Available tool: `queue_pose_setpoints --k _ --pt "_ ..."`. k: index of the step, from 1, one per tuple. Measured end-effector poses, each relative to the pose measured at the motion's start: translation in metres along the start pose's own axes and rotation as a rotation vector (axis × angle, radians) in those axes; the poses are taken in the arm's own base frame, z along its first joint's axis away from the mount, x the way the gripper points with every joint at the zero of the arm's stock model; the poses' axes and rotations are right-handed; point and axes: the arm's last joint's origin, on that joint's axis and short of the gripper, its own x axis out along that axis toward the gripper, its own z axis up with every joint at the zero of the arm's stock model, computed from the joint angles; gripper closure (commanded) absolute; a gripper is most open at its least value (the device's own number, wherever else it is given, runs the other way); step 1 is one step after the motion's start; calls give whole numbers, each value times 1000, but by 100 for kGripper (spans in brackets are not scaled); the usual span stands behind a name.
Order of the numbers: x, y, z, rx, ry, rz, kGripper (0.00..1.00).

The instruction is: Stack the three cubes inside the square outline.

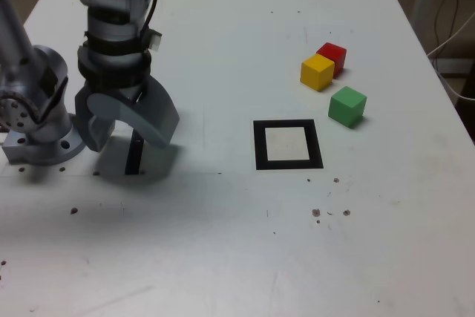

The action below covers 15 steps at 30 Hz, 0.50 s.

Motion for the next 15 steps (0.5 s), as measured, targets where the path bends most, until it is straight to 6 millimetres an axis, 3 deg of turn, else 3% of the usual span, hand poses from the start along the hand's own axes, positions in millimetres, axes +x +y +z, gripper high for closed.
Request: queue_pose_setpoints --k 15 --pt "-3 0 -2 -8 51 1 1"
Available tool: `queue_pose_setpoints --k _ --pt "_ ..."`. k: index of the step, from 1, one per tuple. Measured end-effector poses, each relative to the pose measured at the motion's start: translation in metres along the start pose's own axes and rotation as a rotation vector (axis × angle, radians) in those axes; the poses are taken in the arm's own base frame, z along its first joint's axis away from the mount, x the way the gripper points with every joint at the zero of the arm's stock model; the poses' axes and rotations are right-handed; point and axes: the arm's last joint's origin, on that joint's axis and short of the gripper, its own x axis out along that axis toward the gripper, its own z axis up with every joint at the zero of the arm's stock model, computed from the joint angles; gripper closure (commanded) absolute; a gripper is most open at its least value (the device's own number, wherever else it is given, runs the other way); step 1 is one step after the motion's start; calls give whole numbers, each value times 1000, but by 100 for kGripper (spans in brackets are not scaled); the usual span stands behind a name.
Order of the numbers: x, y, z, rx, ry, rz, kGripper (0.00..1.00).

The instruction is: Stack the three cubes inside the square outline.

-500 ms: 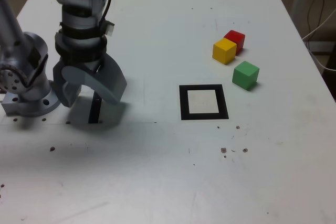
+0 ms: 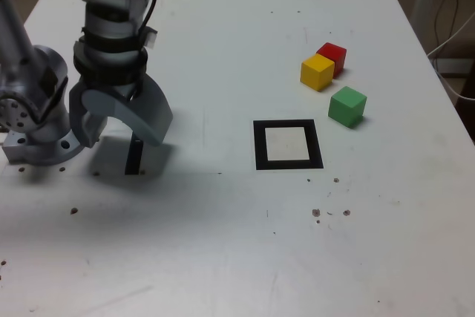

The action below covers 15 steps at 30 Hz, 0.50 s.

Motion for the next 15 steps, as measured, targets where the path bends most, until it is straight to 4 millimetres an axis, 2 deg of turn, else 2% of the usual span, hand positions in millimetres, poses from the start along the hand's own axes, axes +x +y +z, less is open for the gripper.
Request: queue_pose_setpoints --k 7,15 --pt "-3 0 3 0 -14 1 1" --pt "-17 4 16 -12 -38 4 1"
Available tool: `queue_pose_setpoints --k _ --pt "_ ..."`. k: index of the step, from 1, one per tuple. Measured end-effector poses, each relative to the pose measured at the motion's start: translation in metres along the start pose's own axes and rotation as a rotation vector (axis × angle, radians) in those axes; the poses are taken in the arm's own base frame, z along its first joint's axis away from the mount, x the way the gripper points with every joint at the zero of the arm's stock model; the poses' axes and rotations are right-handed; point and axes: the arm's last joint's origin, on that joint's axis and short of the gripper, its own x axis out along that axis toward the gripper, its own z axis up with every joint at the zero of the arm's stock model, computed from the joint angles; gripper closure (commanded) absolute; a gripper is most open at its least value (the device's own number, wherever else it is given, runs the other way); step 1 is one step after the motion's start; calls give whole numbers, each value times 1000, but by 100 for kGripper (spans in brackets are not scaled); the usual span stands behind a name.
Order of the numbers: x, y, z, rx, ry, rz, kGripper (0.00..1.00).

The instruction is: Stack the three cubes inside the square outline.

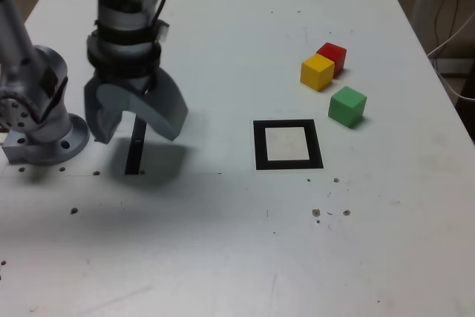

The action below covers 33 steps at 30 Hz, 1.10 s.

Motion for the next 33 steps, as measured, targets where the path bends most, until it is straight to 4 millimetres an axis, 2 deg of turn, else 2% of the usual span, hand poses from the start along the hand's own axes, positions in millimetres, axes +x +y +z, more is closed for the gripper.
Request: queue_pose_setpoints --k 7,18,27,33 --pt "-19 18 10 -32 -20 9 1" --pt "-58 49 44 -51 -35 32 1" --pt "-71 67 70 -47 -34 33 1" --pt "-79 87 94 -34 -38 37 1"
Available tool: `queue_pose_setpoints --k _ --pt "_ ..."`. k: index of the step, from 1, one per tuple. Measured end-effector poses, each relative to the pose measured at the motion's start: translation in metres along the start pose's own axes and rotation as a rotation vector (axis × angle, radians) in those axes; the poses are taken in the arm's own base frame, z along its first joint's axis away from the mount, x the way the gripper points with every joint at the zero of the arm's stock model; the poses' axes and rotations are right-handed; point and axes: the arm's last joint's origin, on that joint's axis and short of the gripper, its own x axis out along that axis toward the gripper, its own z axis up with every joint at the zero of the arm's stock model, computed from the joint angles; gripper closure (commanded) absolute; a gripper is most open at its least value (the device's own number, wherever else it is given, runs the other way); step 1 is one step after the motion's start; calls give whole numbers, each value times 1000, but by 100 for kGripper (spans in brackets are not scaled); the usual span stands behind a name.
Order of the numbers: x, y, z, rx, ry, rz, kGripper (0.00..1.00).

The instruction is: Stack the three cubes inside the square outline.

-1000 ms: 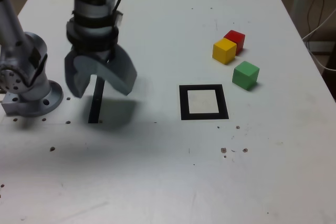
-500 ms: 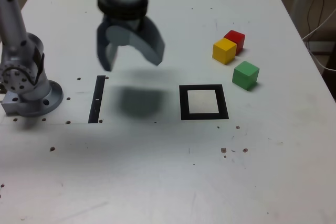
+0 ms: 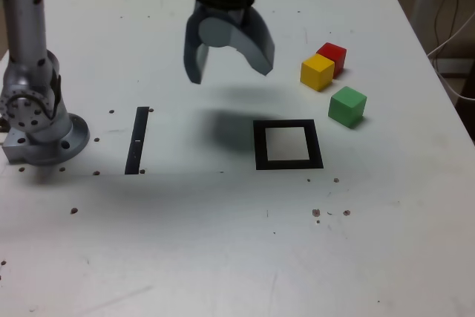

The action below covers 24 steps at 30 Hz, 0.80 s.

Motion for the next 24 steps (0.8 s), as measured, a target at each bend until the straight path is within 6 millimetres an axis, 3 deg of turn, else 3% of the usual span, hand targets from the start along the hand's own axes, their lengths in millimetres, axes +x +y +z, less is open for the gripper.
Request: queue_pose_setpoints --k 16,24 --pt "-10 70 62 33 -13 9 1" --pt "-10 95 90 56 -16 10 1"
